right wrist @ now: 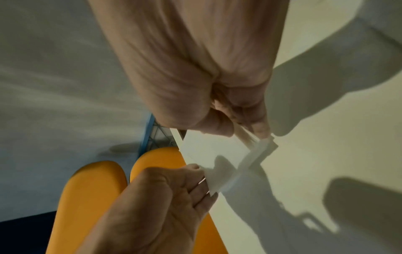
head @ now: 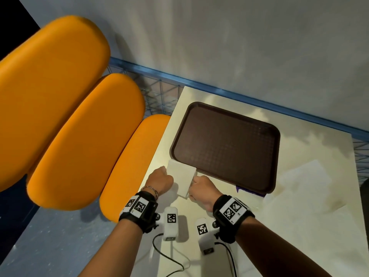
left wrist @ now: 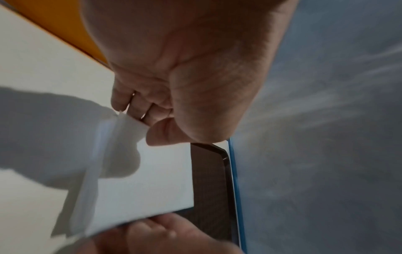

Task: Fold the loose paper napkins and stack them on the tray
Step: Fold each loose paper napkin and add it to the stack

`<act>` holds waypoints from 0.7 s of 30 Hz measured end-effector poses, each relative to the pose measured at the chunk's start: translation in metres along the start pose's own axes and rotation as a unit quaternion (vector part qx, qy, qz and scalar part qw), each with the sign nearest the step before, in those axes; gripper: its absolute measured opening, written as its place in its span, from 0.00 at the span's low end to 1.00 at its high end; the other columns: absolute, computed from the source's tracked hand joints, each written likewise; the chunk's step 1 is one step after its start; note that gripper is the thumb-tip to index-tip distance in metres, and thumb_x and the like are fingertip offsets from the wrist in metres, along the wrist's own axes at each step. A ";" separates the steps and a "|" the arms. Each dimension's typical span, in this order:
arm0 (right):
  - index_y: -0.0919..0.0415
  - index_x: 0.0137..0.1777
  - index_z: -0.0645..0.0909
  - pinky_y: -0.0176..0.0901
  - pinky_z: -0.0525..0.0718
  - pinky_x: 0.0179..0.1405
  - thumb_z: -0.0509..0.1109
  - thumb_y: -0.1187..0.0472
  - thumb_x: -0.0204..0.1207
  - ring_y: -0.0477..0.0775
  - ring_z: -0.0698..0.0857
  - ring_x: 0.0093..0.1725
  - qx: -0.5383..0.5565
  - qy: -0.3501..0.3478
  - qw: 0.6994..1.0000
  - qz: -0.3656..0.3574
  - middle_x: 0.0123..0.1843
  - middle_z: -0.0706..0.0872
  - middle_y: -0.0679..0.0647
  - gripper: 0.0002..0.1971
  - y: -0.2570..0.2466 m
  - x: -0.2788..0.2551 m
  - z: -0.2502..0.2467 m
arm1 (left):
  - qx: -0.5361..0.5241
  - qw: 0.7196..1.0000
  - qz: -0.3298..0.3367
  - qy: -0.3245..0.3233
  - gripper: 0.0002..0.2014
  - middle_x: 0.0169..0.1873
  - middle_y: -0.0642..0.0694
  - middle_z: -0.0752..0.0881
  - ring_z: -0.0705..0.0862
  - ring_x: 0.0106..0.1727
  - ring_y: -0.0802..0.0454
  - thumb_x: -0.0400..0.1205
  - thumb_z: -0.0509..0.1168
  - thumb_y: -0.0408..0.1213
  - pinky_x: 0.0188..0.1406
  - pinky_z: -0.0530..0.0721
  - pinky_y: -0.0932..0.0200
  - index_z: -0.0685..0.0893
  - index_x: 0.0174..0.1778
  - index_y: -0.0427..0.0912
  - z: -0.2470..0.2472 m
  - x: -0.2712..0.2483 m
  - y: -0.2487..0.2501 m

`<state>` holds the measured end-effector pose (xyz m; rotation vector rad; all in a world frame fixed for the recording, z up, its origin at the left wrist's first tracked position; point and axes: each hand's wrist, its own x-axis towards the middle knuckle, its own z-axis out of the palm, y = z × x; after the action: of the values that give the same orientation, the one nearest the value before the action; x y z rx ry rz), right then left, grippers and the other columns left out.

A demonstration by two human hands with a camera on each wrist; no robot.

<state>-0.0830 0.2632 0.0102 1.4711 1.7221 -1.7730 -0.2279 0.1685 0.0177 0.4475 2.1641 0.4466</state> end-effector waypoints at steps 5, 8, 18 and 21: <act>0.61 0.44 0.86 0.51 0.83 0.39 0.63 0.66 0.62 0.62 0.88 0.44 0.029 0.008 1.000 0.008 0.43 0.91 0.59 0.14 0.012 0.022 0.008 | -0.018 1.000 0.003 0.013 0.04 0.40 0.44 0.79 0.74 0.39 0.48 0.80 0.56 0.27 0.34 0.69 0.55 0.75 0.47 0.37 0.000 -0.005 0.006; 0.60 0.46 0.87 0.52 0.84 0.39 0.64 0.66 0.62 0.61 0.89 0.43 0.032 0.013 0.999 0.018 0.45 0.93 0.58 0.15 0.012 0.026 0.006 | -0.022 1.000 0.008 0.009 0.04 0.38 0.43 0.77 0.72 0.38 0.47 0.79 0.55 0.27 0.36 0.68 0.54 0.73 0.43 0.39 -0.001 -0.006 0.004; 0.64 0.47 0.86 0.51 0.91 0.48 0.70 0.65 0.72 0.60 0.90 0.49 -0.134 0.054 0.989 -0.026 0.47 0.90 0.57 0.06 -0.006 0.010 -0.003 | 0.018 0.999 0.028 0.035 0.24 0.65 0.46 0.87 0.85 0.66 0.40 0.78 0.76 0.36 0.57 0.83 0.54 0.80 0.70 0.45 0.009 -0.009 -0.001; 0.62 0.48 0.84 0.47 0.83 0.48 0.69 0.62 0.81 0.59 0.82 0.46 -0.167 0.027 0.985 -0.035 0.46 0.85 0.60 0.05 -0.005 0.001 -0.010 | 0.061 0.988 0.097 0.108 0.45 0.88 0.45 0.67 0.68 0.88 0.42 0.79 0.79 0.41 0.83 0.72 0.48 0.63 0.90 0.50 0.022 -0.019 -0.002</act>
<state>-0.0832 0.2736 0.0147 1.3376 2.0038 -1.3968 -0.1993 0.1616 0.0174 0.7096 2.3766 0.4910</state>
